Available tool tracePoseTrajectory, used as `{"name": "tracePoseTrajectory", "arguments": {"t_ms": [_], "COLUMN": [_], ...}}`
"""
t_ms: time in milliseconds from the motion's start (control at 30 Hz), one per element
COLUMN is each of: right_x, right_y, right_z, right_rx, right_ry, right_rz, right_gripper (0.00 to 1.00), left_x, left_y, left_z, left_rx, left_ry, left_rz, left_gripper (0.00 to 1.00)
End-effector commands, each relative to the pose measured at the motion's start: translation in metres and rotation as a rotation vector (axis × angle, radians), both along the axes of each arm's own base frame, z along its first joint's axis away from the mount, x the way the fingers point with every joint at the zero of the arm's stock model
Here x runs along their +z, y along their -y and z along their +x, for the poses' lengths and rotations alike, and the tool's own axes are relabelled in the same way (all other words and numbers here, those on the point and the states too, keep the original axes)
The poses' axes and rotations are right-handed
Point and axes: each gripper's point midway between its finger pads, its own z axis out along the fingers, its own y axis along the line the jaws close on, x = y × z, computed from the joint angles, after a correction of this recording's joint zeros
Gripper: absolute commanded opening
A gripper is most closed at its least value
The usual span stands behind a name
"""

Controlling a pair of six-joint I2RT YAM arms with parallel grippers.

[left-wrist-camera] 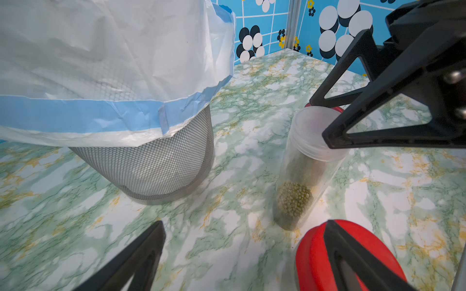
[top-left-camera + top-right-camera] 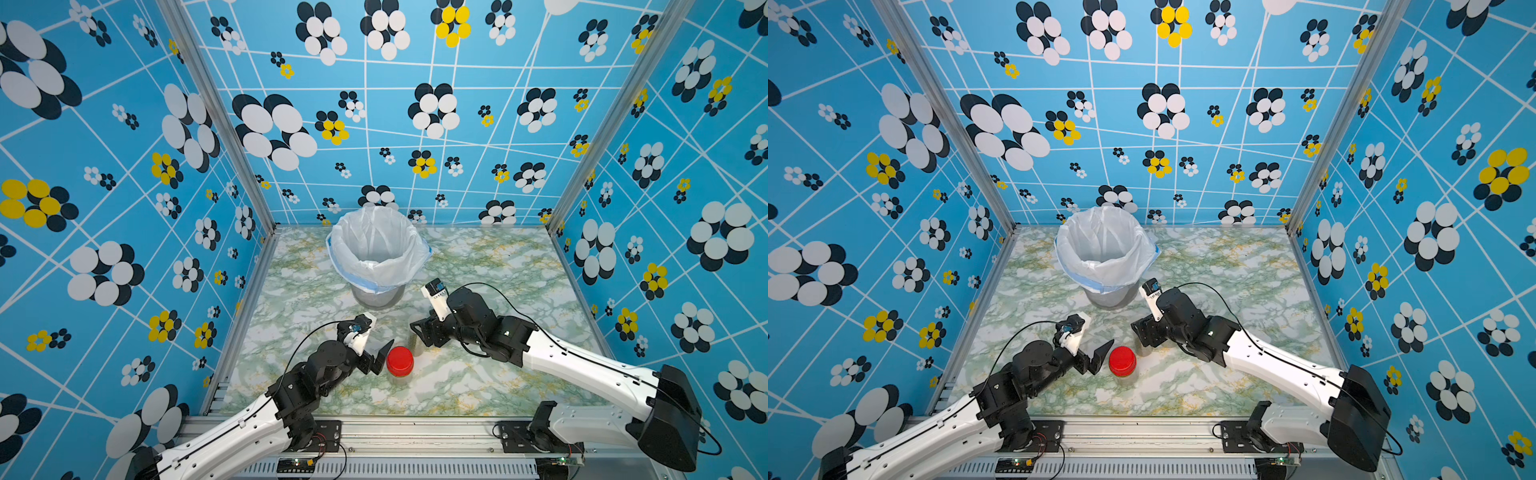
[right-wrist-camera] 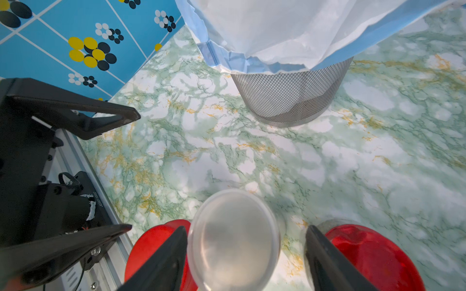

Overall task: Empty moldy mung beans from jars
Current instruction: Pick up the jar from the center of the board.

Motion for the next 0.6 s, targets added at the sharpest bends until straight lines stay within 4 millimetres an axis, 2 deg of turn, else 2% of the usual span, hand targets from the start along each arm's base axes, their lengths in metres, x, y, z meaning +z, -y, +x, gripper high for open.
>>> {"name": "tracePoseTrajectory", "arguments": {"t_ms": [0, 300, 433, 567], "right_x": [-0.001, -0.010, -0.011, -0.012], "right_y": [-0.001, -0.001, -0.002, -0.003], "right_z": [0.006, 0.009, 0.010, 0.011], "right_rx": [-0.017, -0.027, -0.027, -0.028], "right_ry": [0.020, 0.018, 0.022, 0.025], "right_rz": [-0.026, -0.056, -0.055, -0.056], "right_gripper": [0.77, 0.76, 0.72, 0.61], "left_x": [-0.003, -0.002, -0.004, -0.005], "left_y": [-0.004, -0.004, -0.005, -0.005], "left_z": [0.001, 0.001, 0.001, 0.001], "left_rx": [0.015, 0.015, 0.015, 0.015], "left_ry": [0.000, 0.002, -0.003, -0.004], "left_rz": [0.000, -0.006, -0.006, -0.006], "left_gripper": [0.99, 0.99, 0.99, 1.00]}}
